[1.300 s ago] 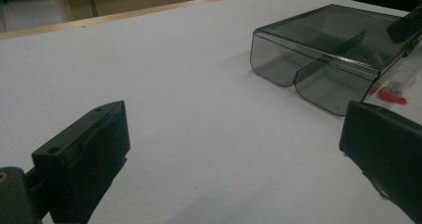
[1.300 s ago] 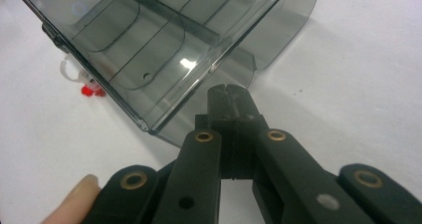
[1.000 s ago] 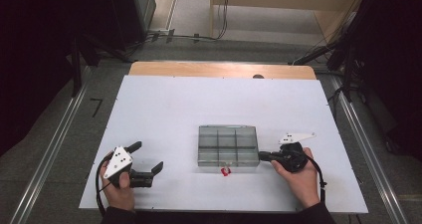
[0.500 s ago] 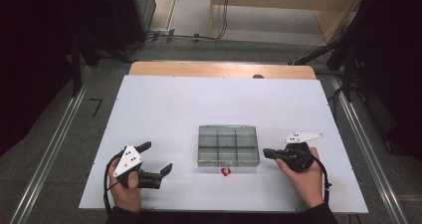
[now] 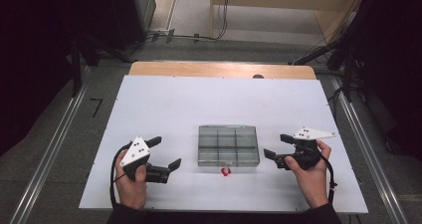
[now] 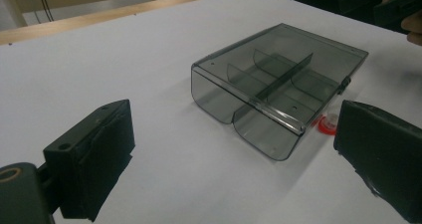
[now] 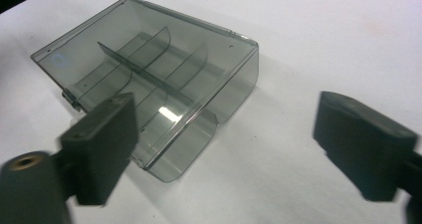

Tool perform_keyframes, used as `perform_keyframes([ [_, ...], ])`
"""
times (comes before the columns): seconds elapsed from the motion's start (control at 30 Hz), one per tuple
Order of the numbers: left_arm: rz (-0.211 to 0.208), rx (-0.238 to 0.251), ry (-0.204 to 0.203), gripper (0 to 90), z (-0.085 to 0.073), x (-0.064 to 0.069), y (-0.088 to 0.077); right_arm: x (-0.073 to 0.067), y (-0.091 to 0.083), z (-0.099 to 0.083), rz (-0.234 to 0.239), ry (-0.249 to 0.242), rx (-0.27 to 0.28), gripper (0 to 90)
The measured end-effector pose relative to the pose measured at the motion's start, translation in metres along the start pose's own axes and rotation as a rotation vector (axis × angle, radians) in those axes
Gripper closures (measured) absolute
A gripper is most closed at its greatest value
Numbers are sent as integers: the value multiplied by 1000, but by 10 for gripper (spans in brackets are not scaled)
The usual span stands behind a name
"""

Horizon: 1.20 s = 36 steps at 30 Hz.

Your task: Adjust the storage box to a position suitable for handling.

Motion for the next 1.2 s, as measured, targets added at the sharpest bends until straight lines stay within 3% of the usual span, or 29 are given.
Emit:
perform_keyframes([
  [0.1, -10, -4, -22, 26, 5, -2, 3, 1, -3, 3, 9, 9, 21, 17],
  [0.3, -32, -21, -35, 39, 9, 0, 13, 0, -8, 11, 20, 8, 32, 16],
  [0.53, -57, -39, -48, 45, 14, 4, 27, -7, -7, 19, 35, -25, 31, 26],
  [0.67, -79, -63, -58, 55, 14, 7, 36, -11, -4, 20, 37, -34, 68, 77],
  [0.93, -130, -102, -78, 66, 9, 13, 47, -9, -1, 16, 21, -47, 60, 182],
  [1.0, -139, -102, -87, 100, 8, 15, 48, -8, -1, 12, 13, -47, 45, 248],
  [1.2, -133, -134, -100, 243, -1, 17, 51, -9, 0, 0, 49, -61, 4, 430],
])
Point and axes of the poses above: each handheld gripper's, and its own axes: y roughly forward along the jaws, z roughly out of its top, x roughly to its right, the point moved 6 cm from there along y, roughly forward along the jaws, and after that the axes turned 9 degrees about z, right-handed, at the moved point
